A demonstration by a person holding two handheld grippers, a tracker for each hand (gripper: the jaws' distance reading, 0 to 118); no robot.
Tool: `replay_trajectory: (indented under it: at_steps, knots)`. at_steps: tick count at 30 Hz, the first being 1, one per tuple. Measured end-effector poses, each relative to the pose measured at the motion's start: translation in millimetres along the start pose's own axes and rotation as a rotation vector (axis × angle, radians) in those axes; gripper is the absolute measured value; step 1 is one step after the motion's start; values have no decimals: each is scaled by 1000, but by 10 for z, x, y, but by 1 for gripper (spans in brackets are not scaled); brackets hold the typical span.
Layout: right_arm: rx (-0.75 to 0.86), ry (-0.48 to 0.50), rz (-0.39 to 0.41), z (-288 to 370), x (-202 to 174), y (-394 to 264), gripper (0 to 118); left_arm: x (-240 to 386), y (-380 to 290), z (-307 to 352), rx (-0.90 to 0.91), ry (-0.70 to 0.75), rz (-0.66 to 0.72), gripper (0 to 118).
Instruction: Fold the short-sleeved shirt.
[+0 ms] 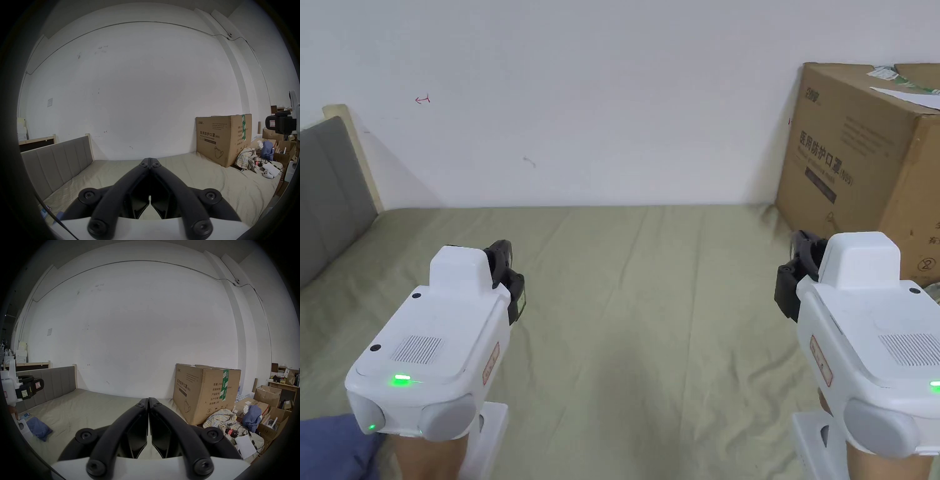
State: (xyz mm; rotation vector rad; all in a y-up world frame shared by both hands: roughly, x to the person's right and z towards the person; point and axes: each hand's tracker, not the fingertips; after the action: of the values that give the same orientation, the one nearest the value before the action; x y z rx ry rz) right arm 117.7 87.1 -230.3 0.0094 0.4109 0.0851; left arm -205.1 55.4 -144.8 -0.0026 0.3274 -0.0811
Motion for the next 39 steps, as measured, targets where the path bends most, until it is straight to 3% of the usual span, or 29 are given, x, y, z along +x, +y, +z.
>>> replay_trajectory:
  at_steps: [16,17,18,20,22,23,24,26,27,39]
  knots:
    - [-3,-11,11,7,9,-8,0,-28,-8,21,2,9,11,0]
    - [-43,-63,-32,-1,28,-21,0,-31,-8,26,4,10,13,0]
    - [-35,-54,-20,0,19,-19,0,-33,-8,30,6,15,14,0]
    - [-43,-58,-22,-6,13,-20,3,-44,-13,36,13,29,15,7]
    - [-45,-61,-25,-9,10,-20,36,-65,-13,32,11,43,18,34]
    - [-46,-74,-25,-8,20,-21,58,-89,-9,35,11,40,23,51]
    - [-47,-67,-29,-7,17,-21,89,-106,-13,31,12,38,27,73]
    - [-44,-87,-25,7,6,6,117,-121,-15,18,8,50,31,106]
    - [-41,-91,-26,25,-10,27,118,-128,-16,17,8,58,31,118]
    - [13,-89,-24,21,4,15,118,-202,-4,66,46,71,24,118]
